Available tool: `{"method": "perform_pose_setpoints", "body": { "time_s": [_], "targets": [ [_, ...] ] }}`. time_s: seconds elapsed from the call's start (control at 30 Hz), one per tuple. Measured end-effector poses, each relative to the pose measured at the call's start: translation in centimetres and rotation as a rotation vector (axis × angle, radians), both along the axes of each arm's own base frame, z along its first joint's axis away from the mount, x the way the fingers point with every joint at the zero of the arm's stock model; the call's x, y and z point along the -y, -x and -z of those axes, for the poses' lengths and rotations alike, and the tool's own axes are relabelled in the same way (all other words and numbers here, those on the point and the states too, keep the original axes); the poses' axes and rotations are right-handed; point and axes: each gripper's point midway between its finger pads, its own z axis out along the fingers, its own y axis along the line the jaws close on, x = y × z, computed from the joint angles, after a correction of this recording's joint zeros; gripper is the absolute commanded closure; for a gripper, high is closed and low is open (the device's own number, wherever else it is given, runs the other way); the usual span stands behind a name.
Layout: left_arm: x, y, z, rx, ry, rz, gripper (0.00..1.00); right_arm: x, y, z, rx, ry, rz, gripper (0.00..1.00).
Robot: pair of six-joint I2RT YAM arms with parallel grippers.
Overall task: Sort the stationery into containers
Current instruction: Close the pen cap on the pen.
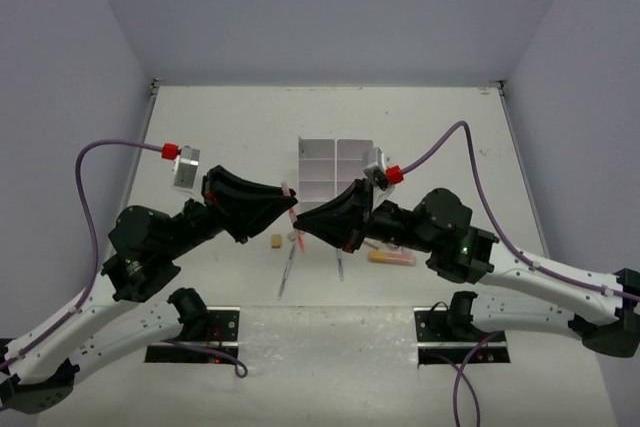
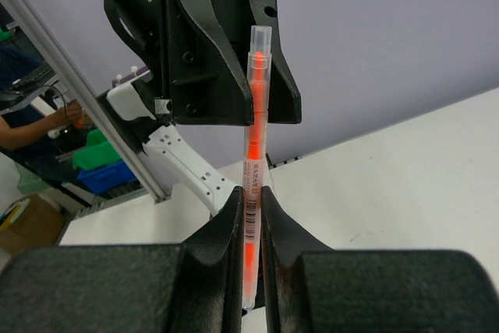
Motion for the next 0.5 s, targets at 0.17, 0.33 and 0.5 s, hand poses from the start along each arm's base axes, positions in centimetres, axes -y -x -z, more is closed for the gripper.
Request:
{"method": "perform_pose_setpoints", "body": {
  "time_s": [0.17,0.33,0.5],
  "targets": [
    [0.08,0.12,0.0,0.0,-0.005,0.008,1.0,-0.04,-0.08,0.16,-0.001,0.006,0.002,1.0],
    [0.18,0.12,-0.07,0.006,-0.01,0.01,1.0,-0.02,-0.18,0.12,-0.001,0.006,0.008,0.77],
    [0.14,0.14,-0.11,0.008,-0.009,0.01,1.0,-0.06,0.01,-0.05,-0.001,0.003,0.0,0.65]
  ]
}}
